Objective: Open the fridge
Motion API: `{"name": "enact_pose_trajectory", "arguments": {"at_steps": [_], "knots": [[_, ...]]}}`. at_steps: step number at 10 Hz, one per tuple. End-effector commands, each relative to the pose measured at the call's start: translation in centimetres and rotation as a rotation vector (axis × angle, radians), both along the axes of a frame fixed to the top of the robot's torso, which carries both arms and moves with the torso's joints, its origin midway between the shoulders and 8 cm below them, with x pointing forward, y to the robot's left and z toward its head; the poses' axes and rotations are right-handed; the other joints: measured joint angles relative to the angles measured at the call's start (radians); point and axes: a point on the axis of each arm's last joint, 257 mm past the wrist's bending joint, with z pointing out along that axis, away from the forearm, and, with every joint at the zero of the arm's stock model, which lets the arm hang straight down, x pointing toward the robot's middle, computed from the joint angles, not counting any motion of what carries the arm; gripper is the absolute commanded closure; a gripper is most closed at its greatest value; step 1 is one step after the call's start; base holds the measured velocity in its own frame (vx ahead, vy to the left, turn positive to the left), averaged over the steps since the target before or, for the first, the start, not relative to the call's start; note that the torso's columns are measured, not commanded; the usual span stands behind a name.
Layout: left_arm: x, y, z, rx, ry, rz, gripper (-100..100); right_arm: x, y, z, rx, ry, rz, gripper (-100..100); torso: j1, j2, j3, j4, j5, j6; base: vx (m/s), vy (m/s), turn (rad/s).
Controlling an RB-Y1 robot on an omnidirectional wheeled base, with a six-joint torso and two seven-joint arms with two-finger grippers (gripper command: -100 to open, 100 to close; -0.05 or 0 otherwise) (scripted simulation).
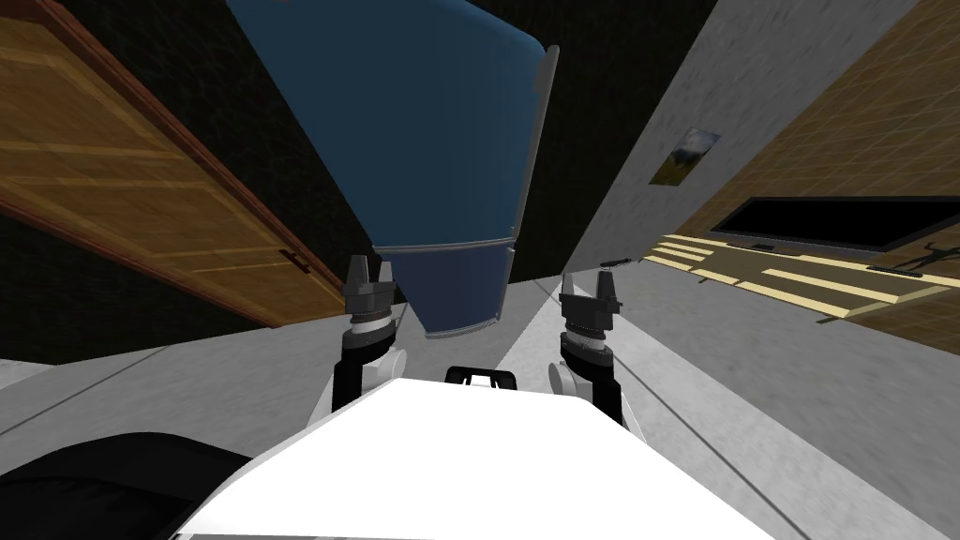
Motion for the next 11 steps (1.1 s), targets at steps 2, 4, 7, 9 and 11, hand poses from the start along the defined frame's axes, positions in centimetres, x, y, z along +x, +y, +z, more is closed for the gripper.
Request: {"name": "enact_pose_trajectory", "arguments": {"at_steps": [2,4,7,9,11], "knots": [[0.0,0.0,0.0,0.000,0.000,0.000,0,0.0,0.0,0.0,0.000,0.000,0.000,0,0.000,0.148,-0.295,0.148,0.000,0.000,0.000,0.000,0.000],[1.0,-0.8,-0.1,0.031,0.017,-0.048,-100,0.0,0.0,0.0,0.000,0.000,0.000,0,0.000,0.255,-0.512,0.254,0.000,0.000,0.010,-0.014,-0.021],[3.3,-1.7,-0.2,0.044,0.044,-0.122,-100,0.0,0.0,0.0,0.000,0.001,0.000,0,-0.001,0.267,-0.537,0.268,0.000,0.000,0.021,-0.038,-0.038],[4.2,-2.2,-0.2,0.054,0.057,-0.153,-100,0.0,0.0,0.0,0.000,0.001,0.000,0,0.000,0.267,-0.537,0.268,0.000,0.000,0.028,-0.040,-0.034],[6.4,-2.8,-0.3,0.054,0.091,-0.209,-100,0.0,0.0,0.0,0.000,0.001,0.000,0,0.001,0.269,-0.536,0.269,0.000,0.000,0.024,-0.039,-0.045]]}}
